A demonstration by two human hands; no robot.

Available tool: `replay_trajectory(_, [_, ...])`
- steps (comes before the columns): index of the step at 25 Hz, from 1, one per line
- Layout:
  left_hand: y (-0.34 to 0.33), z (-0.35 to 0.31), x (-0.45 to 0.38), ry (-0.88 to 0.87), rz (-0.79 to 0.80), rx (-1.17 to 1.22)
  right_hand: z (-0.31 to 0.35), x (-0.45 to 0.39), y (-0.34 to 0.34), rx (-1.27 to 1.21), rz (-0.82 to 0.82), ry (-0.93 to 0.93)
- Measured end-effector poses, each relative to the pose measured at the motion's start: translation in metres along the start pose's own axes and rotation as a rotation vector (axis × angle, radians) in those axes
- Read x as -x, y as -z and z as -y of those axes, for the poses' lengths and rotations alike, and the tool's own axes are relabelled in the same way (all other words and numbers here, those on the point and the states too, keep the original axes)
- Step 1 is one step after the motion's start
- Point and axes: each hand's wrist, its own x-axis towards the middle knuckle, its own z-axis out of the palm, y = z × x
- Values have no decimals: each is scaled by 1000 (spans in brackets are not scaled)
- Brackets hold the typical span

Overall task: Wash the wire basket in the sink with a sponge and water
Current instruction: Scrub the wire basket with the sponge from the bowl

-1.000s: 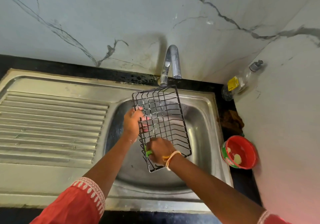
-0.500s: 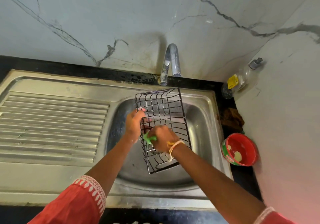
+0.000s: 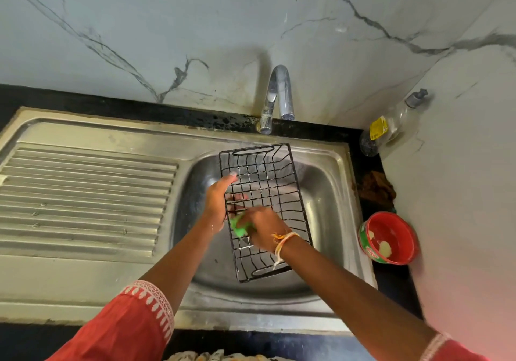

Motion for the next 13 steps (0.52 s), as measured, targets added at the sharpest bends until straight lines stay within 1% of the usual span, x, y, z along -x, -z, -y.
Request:
replay_trajectory(1, [2,1,-1,8,3,-17,-5,7,3,39,159,-24])
replay_trajectory(2, [2,2,-2,16,10,-28,-7,9,11,92,280,-58])
replay_trajectory(3, [1,1,-2,24,14,-38,-8,6,21,172,310,-96])
replay_trajectory(4, [1,3,-3,21,17,-47,-7,-2,34,252,247,-138])
replay_trajectory(5, [0,4,-3,19,14,-61,-7,-13,47,295,68,-164])
replay_trajectory(6, [-2,6,-2,18,12,-70,-7,-25,58,294,-150,-164])
replay_trajectory(7, [-3,5,1,21,11,-72,-7,-36,64,285,-295,-146])
replay_trajectory(8, [-5,5,3,25,8,-68,-7,-43,65,313,-346,-124])
replay_trajectory(9, [-5,2,6,32,-2,-64,-7,-44,62,367,-328,-129])
replay_trajectory(10, [-4,0,6,35,-18,-54,-8,-43,54,420,-278,-180])
replay_trajectory(12, [2,0,3,7,-40,-84,-2,-33,33,465,-199,-327])
replay_trajectory(13, [5,1,3,-15,-52,-109,3,-24,20,437,-147,-397])
